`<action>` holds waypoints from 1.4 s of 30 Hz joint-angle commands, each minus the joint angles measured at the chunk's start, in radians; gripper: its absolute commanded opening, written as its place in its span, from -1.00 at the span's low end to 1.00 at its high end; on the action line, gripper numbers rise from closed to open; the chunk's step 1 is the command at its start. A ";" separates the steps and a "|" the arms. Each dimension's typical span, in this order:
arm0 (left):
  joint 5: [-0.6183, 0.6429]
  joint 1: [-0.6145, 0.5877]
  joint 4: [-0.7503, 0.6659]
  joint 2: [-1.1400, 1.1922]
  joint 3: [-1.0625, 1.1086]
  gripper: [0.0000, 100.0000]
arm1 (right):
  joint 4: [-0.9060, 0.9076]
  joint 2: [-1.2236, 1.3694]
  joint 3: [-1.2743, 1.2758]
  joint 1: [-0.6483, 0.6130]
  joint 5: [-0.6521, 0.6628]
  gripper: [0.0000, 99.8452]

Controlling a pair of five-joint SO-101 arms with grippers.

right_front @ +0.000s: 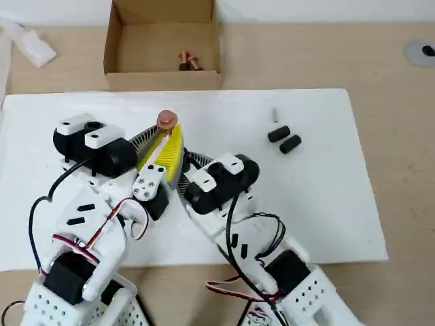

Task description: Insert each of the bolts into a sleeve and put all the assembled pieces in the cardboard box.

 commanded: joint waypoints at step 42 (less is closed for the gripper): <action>0.029 -0.344 0.433 0.027 -0.407 -0.82 | 0.014 0.219 -0.266 0.199 -0.037 -0.98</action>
